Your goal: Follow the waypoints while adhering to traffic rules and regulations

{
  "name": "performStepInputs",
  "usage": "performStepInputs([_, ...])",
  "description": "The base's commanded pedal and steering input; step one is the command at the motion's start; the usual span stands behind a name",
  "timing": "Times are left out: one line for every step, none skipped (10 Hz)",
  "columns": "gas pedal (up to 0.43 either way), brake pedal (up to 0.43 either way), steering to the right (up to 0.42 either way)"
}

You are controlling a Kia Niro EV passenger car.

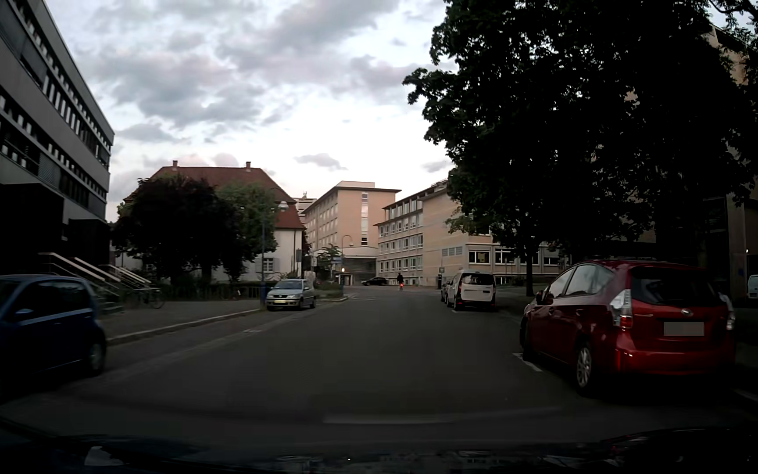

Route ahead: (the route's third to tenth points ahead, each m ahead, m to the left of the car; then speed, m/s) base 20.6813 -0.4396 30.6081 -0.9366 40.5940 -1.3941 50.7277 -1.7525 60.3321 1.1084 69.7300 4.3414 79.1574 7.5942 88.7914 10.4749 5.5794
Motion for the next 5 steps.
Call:
performStepInputs([0.197,0.000,0.072])
performStepInputs([0.197,0.000,0.063])
performStepInputs([0.197,0.000,0.052])
performStepInputs([0.197,0.000,0.041])
performStepInputs([0.197,0.000,0.031])
